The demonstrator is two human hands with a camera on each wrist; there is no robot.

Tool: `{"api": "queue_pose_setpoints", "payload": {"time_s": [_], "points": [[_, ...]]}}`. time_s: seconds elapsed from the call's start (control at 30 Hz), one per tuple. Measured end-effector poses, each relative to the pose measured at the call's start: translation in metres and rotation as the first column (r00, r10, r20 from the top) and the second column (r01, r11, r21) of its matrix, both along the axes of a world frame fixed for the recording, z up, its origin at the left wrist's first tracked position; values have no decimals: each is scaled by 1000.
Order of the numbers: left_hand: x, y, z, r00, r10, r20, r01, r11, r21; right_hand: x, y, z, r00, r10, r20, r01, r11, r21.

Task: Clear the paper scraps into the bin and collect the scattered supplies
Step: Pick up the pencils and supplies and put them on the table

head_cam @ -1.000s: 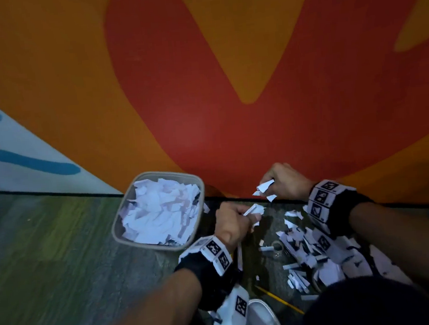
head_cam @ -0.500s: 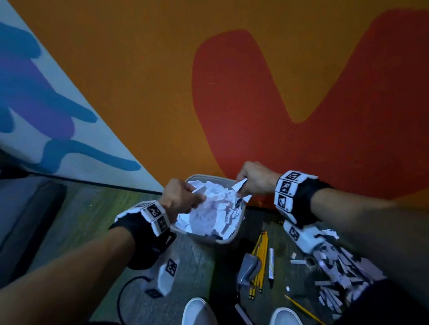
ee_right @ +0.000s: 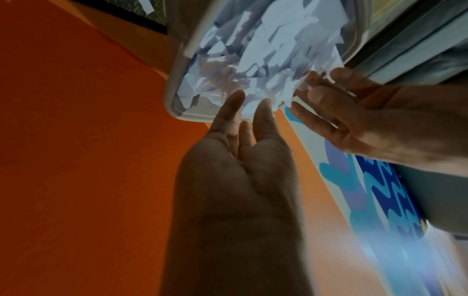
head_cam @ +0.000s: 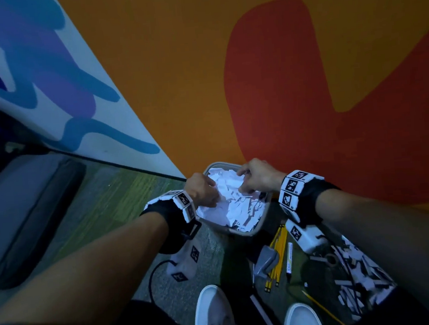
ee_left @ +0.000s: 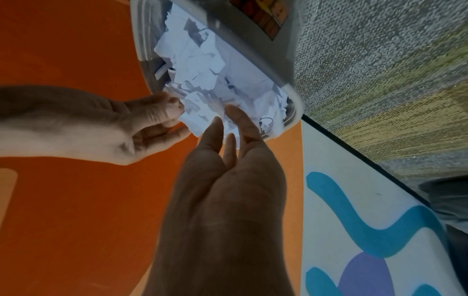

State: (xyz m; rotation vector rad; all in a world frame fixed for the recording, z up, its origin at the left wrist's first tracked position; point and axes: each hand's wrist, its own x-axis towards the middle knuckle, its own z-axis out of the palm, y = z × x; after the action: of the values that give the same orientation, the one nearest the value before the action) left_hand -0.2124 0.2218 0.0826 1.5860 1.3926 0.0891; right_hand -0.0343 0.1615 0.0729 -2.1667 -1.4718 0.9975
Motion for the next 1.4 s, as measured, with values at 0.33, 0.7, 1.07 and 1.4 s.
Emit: {"api": "queue_pose_setpoints", "payload": {"time_s": [0.33,0.7,1.07,1.4], "points": [[3,-2,11,999,-49,24,44,983,180,7,-25,3,971,172,167,-177,984,11],[39,-45,30,894,-443,71,385,839,385,78,-66,43,965,110,239,-116,993,10],[121,-104,12,761,-638,-120,624,667,406,141,-190,13,988,-22,153,42,991,-128],[167,-152,-142,957,-283,-71,290,947,137,171,-229,-107,961,-266,-79,250,953,-172]]}}
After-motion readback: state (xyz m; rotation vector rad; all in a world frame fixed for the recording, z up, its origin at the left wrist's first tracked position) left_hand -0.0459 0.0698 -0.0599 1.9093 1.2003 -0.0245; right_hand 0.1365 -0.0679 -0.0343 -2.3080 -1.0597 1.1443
